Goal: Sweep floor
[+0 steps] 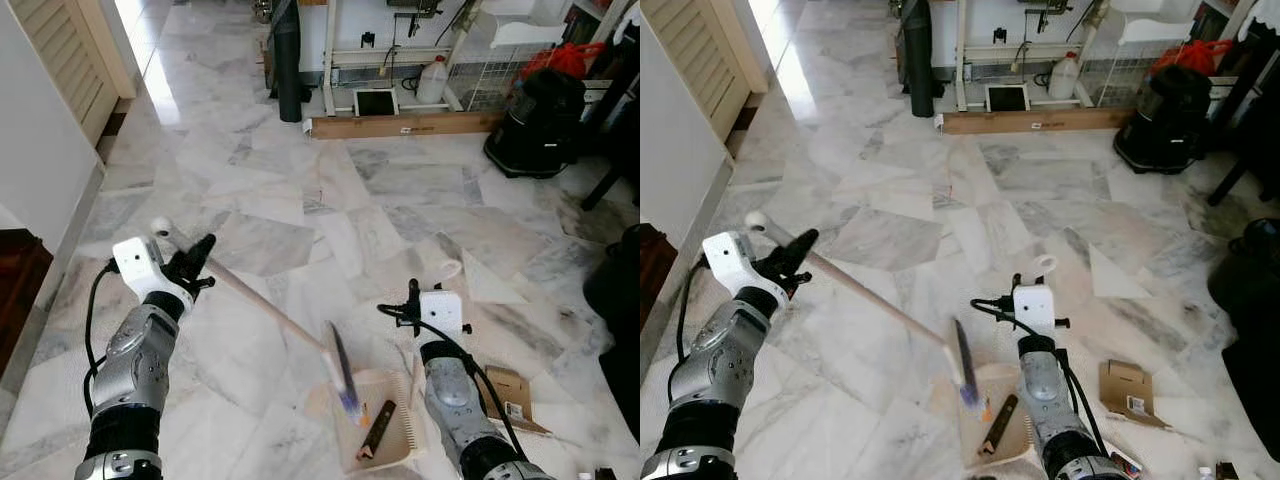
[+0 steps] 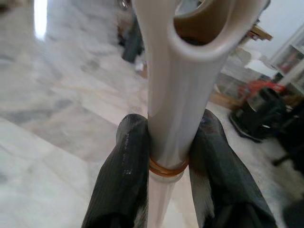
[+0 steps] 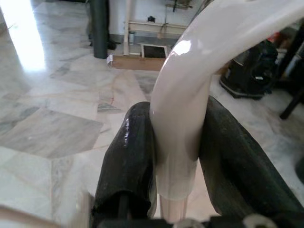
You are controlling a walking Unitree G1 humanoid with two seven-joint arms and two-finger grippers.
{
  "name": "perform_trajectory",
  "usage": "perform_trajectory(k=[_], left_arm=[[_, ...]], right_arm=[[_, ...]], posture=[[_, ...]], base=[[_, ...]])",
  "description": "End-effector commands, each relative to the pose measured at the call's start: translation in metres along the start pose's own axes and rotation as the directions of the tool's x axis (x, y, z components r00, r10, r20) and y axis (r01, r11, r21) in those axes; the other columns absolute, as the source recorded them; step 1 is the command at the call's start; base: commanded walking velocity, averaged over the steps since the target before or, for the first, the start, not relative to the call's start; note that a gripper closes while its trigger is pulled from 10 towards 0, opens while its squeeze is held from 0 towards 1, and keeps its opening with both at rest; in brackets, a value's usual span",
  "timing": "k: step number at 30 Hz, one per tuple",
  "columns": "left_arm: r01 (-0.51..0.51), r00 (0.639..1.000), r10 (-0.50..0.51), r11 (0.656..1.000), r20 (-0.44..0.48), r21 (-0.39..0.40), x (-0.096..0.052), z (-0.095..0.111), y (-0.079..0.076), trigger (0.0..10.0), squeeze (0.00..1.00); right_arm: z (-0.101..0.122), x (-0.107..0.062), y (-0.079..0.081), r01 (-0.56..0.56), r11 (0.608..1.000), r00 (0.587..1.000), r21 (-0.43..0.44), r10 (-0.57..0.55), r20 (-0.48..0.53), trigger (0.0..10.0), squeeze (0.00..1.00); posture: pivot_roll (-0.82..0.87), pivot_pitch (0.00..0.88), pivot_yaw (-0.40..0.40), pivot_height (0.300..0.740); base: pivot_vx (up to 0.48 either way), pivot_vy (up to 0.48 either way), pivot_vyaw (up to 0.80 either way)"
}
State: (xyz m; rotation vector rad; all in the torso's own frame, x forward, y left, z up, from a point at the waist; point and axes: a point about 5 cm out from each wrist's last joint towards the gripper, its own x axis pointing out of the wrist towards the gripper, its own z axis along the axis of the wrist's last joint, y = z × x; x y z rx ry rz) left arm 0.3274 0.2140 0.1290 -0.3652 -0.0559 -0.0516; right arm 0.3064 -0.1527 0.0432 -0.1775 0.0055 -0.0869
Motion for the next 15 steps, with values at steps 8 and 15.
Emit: perform_trajectory(k=[8, 15], left_arm=[[-0.034, 0.993, 0.004, 0.969, 0.121, 0.243, -0.001, 0.015, -0.007, 10.0, 0.00], [0.048, 0.993, -0.083, 0.933, 0.084, 0.357, -0.004, -0.001, -0.025, 10.0, 0.00]], right_arm=[[0.024, 0.016, -0.008, 0.059, 0.993, 0.995, 0.105, -0.067, 0.074, 10.0, 0.00], [0.038, 0.022, -0.013, 0.074, 0.988, 0.986, 0.137, -0.093, 0.137, 10.0, 0.00]], posture=[[-0.02, 0.070, -0.011, 0.740], [-0.03, 0.051, -0.007, 0.740]], base=[[0.000, 0.000, 0.00], [0.000, 0.000, 0.00]])
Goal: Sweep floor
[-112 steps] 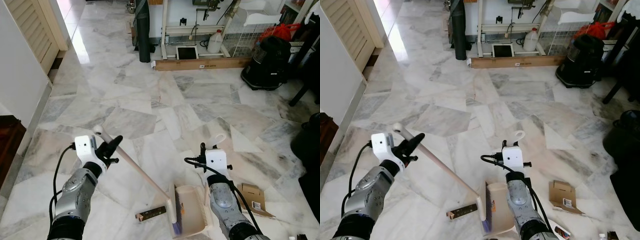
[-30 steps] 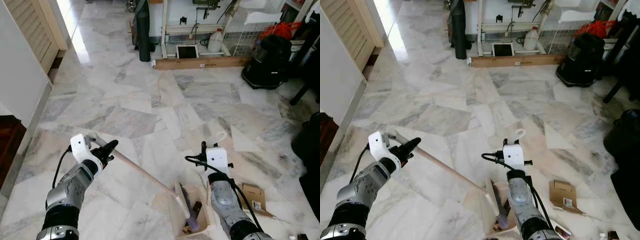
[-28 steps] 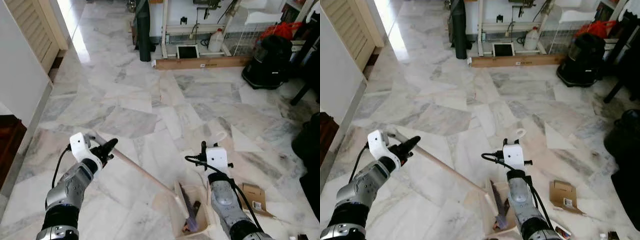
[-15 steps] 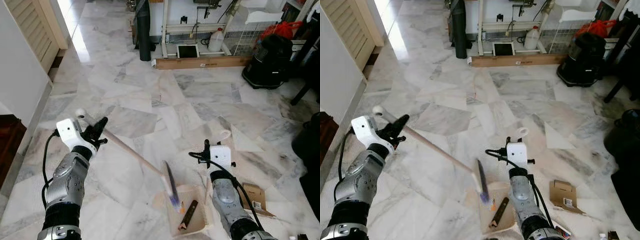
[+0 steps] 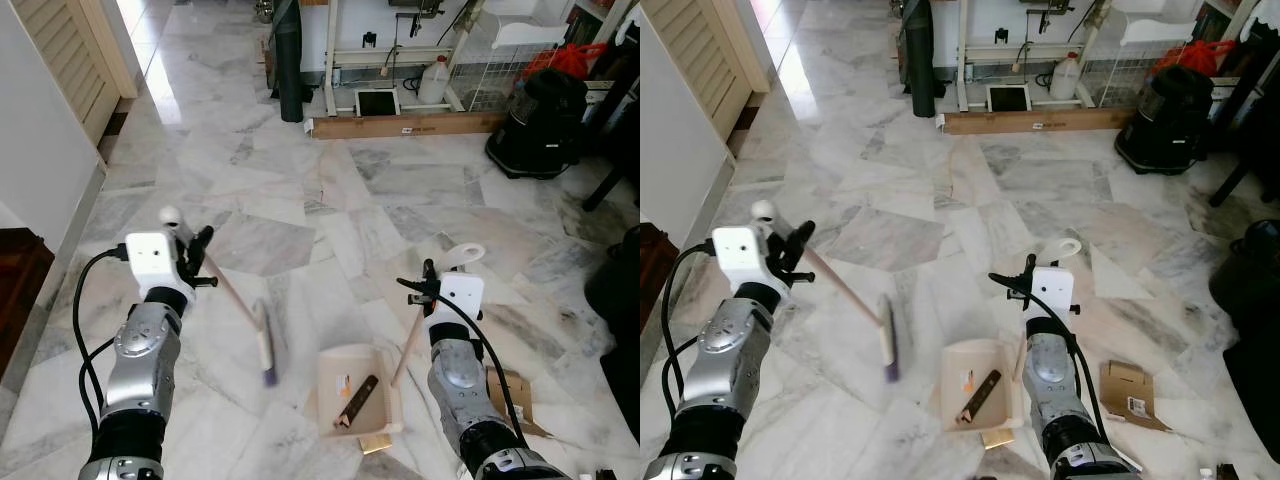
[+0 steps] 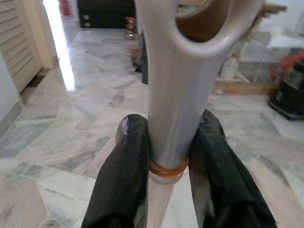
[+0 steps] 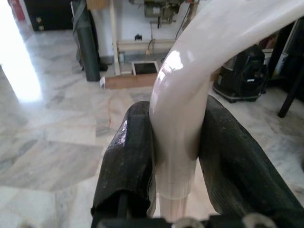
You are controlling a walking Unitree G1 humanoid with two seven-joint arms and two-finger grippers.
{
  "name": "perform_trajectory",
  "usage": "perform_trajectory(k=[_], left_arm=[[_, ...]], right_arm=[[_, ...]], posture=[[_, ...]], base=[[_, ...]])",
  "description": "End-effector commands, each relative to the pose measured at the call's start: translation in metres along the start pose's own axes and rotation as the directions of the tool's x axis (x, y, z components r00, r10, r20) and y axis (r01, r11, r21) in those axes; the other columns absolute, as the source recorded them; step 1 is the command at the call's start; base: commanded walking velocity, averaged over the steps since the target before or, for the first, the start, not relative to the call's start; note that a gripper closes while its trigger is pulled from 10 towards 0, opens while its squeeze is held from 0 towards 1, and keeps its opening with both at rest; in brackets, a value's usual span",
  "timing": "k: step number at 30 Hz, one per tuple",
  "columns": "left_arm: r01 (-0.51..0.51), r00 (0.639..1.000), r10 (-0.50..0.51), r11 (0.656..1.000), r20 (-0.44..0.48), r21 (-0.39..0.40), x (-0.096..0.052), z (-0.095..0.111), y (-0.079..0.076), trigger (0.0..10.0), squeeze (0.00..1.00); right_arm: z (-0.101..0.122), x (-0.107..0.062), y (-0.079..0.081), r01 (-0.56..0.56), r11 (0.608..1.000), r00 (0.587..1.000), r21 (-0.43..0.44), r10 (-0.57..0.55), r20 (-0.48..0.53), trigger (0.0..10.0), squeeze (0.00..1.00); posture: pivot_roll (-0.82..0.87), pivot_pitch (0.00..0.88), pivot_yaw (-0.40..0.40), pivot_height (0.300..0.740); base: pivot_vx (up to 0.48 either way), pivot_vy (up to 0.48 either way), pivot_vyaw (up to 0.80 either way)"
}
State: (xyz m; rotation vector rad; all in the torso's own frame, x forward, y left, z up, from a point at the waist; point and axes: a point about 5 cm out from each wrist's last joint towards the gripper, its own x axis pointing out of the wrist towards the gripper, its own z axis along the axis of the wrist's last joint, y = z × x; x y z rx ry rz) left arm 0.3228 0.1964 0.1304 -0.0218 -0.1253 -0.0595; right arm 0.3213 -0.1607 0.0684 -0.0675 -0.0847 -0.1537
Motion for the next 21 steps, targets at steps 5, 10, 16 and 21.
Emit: perform_trajectory(k=[5, 10, 16, 21], left_arm=[[0.067, 0.994, -0.073, 0.995, 0.076, 0.072, 0.000, 0.007, -0.019, 10.0, 0.00], [0.074, 0.992, -0.083, 0.992, 0.090, 0.101, 0.000, 0.009, -0.020, 10.0, 0.00], [0.050, 0.992, -0.063, 0.992, 0.106, 0.120, 0.002, 0.011, -0.019, 10.0, 0.00], [0.043, 0.993, -0.056, 0.991, 0.101, 0.127, 0.002, 0.009, -0.017, 10.0, 0.00]], right_arm=[[0.029, 0.011, -0.006, 0.020, 0.999, 0.990, 0.048, -0.027, 0.139, 10.0, 0.00], [0.038, 0.010, -0.013, 0.031, 0.998, 0.982, 0.062, -0.042, 0.184, 10.0, 0.00], [0.041, 0.008, -0.023, 0.072, 0.995, 0.977, 0.069, -0.085, 0.194, 10.0, 0.00], [0.040, 0.003, -0.025, 0.089, 0.994, 0.978, 0.071, -0.100, 0.185, 10.0, 0.00]], posture=[[-0.04, 0.041, -0.010, 0.740], [-0.04, 0.040, -0.008, 0.740], [-0.06, 0.058, -0.012, 0.740], [-0.09, 0.060, 0.005, 0.740]], base=[[0.000, 0.000, 0.00], [0.000, 0.000, 0.00], [0.000, 0.000, 0.00], [0.000, 0.000, 0.00]])
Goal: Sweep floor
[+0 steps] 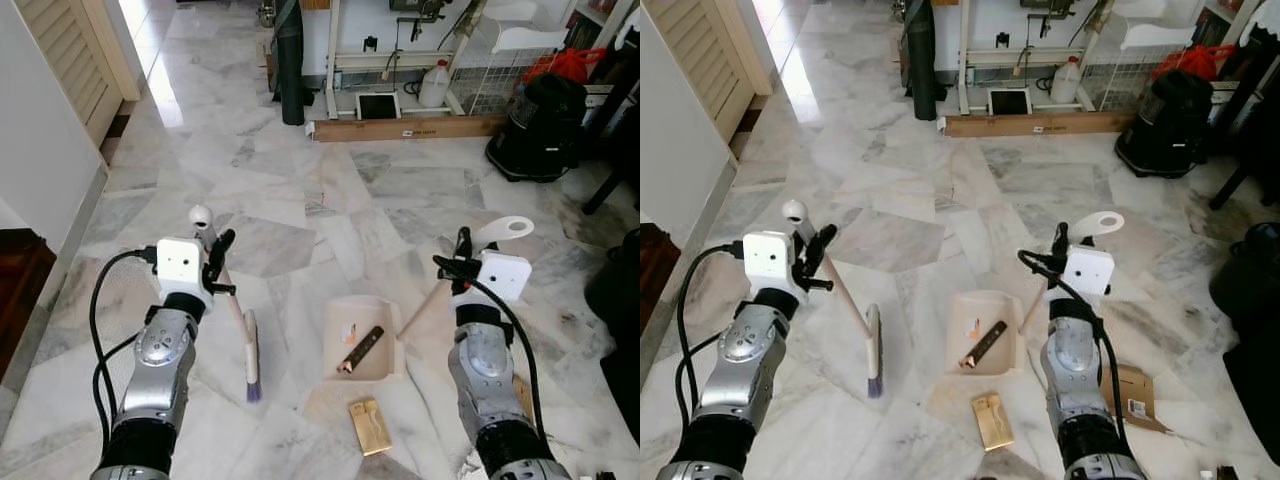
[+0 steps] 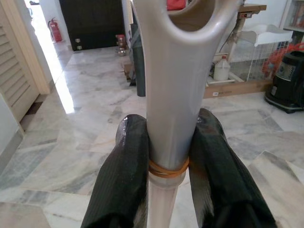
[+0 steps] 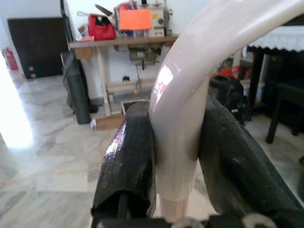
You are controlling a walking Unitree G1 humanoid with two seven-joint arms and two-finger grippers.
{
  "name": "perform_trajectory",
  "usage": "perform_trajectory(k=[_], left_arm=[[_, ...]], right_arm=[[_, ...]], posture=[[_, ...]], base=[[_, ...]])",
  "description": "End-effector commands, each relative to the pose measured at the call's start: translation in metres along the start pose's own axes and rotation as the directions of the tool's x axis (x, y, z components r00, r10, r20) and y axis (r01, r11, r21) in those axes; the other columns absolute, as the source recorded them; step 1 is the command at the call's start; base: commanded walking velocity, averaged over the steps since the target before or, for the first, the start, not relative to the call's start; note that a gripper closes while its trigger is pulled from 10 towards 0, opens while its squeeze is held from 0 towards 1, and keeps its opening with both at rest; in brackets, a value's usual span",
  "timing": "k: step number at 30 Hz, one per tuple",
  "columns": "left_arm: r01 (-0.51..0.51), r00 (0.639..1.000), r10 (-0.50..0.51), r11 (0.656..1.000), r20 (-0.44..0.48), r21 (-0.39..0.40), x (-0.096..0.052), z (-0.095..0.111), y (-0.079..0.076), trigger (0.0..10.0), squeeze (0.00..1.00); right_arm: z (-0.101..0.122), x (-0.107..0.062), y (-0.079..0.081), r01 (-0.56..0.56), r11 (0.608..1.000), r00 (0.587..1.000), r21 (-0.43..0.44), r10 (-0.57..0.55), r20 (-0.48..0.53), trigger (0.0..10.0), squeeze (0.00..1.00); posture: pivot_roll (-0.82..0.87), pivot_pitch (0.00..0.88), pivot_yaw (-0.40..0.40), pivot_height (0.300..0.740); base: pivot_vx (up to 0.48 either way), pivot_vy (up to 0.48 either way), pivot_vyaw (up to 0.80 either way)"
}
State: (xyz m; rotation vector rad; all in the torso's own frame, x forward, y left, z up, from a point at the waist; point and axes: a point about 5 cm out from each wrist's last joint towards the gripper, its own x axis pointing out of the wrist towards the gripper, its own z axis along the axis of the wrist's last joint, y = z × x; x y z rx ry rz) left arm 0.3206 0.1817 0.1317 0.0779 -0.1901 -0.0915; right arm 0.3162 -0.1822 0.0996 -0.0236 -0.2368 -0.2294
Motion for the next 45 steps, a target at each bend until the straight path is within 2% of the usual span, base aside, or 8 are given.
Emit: perform_trajectory(k=[1, 15, 32, 45], left_arm=[[0.008, 0.999, -0.009, 1.000, 0.038, 0.030, 0.003, 0.006, 0.000, 10.0, 0.00], [0.004, 1.000, -0.004, 1.000, 0.023, 0.028, 0.005, 0.003, 0.000, 10.0, 0.00], [0.006, 1.000, -0.007, 0.999, 0.017, 0.044, 0.005, 0.003, 0.002, 10.0, 0.00], [-0.013, 1.000, 0.012, 0.998, 0.018, 0.057, 0.001, 0.003, 0.004, 10.0, 0.00]], right_arm=[[0.010, 0.001, 0.000, 0.018, 1.000, 0.999, 0.015, -0.019, 0.044, 10.0, 0.00], [0.016, 0.000, -0.002, 0.035, 0.999, 0.998, 0.010, -0.035, 0.044, 10.0, 0.00], [0.020, -0.002, 0.005, 0.021, 1.000, 0.999, 0.009, -0.022, 0.036, 10.0, 0.00], [0.020, -0.003, 0.011, -0.003, 1.000, 1.000, 0.023, 0.002, 0.026, 10.0, 0.00]], posture=[[-0.09, 0.059, 0.014, 0.740], [-0.11, 0.065, 0.032, 0.740], [-0.07, 0.091, 0.042, 0.740], [-0.04, 0.074, 0.022, 0.740]], base=[[0.000, 0.000, 0.00], [0.000, 0.000, 0.00], [0.000, 0.000, 0.00], [0.000, 0.000, 0.67]])
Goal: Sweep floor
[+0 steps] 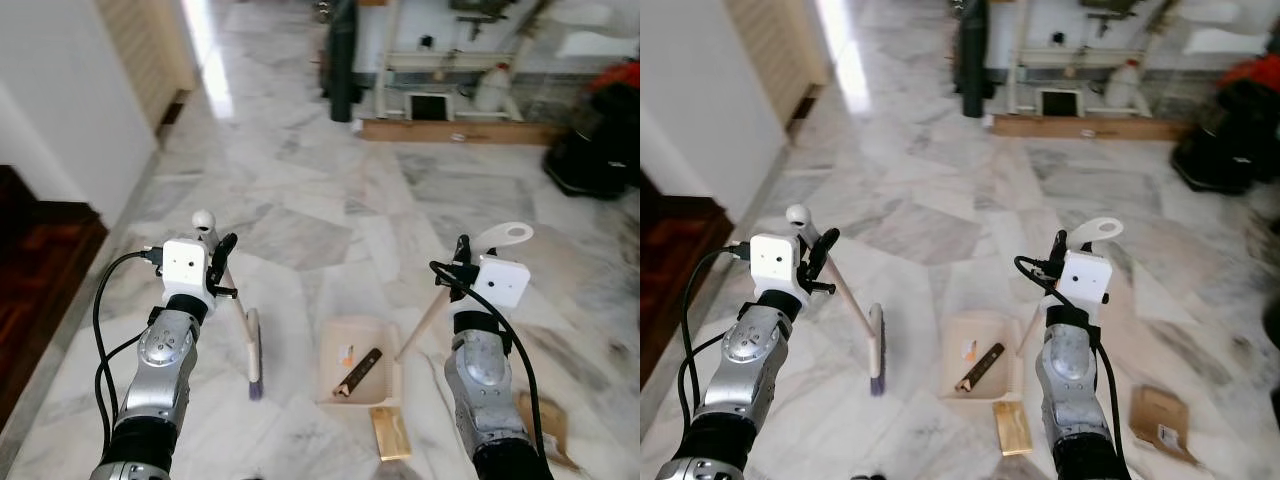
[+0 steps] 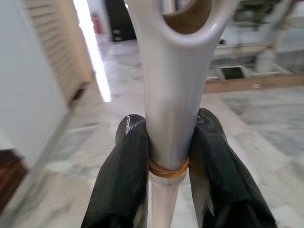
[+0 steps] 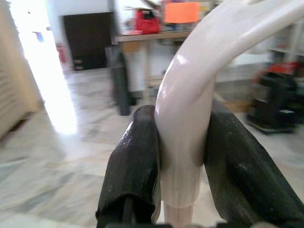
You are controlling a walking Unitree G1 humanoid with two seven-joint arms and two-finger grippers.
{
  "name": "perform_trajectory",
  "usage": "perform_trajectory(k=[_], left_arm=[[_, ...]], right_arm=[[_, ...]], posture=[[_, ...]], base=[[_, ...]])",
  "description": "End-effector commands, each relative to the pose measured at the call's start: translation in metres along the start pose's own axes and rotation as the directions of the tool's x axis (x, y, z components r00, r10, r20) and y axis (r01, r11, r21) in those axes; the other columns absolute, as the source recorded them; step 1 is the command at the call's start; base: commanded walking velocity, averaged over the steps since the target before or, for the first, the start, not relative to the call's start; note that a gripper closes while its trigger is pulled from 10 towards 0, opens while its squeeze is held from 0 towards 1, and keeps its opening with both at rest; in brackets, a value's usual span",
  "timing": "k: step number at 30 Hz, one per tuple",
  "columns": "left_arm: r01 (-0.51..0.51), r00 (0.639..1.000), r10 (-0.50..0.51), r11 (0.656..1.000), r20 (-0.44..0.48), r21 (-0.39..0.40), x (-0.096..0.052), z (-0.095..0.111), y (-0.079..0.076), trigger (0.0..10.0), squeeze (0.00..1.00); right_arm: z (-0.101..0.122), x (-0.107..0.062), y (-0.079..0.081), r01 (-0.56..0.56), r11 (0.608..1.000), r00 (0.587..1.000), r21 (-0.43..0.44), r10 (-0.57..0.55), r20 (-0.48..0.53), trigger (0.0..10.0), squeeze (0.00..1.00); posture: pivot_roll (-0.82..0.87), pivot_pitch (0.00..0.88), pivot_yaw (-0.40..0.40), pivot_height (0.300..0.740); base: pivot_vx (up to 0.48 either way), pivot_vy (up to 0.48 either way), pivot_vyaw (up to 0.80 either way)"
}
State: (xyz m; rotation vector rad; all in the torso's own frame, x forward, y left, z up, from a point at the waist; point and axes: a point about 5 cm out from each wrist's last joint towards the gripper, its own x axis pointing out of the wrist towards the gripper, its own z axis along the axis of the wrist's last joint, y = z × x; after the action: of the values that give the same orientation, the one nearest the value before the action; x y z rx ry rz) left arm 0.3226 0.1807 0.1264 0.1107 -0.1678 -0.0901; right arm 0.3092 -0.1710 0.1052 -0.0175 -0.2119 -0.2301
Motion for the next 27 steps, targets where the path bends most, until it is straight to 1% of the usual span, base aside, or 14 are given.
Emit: perform_trajectory(k=[1, 9, 27], left_arm=[[-0.018, 0.999, 0.016, 1.000, 0.042, 0.025, -0.0001, 0.0081, 0.0055, 10.0, 0.00], [-0.017, 0.999, 0.016, 1.000, 0.044, 0.018, 0.0002, 0.0074, 0.0031, 10.0, 0.00], [-0.014, 0.999, 0.013, 1.000, 0.043, 0.010, -0.0004, 0.0056, -0.0014, 10.0, 0.00]], right_arm=[[0.0120, 0.0043, 0.0015, -0.005, 1.000, 0.999, 0.019, 0.004, 0.051, 10.0, 0.00], [0.0106, 0.0038, -0.0005, -0.003, 1.000, 0.999, 0.015, 0.002, 0.045, 10.0, 0.00], [0.0079, 0.0030, 0.0039, -0.026, 1.000, 0.999, 0.016, 0.026, 0.034, 10.0, 0.00]], posture=[[-0.05, 0.073, 0.021, 0.740], [-0.04, 0.060, 0.014, 0.740], [-0.04, 0.009, 0.001, 0.740]], base=[[0.000, 0.000, 0.70], [0.000, 0.000, 0.70], [0.000, 0.000, 0.66]])
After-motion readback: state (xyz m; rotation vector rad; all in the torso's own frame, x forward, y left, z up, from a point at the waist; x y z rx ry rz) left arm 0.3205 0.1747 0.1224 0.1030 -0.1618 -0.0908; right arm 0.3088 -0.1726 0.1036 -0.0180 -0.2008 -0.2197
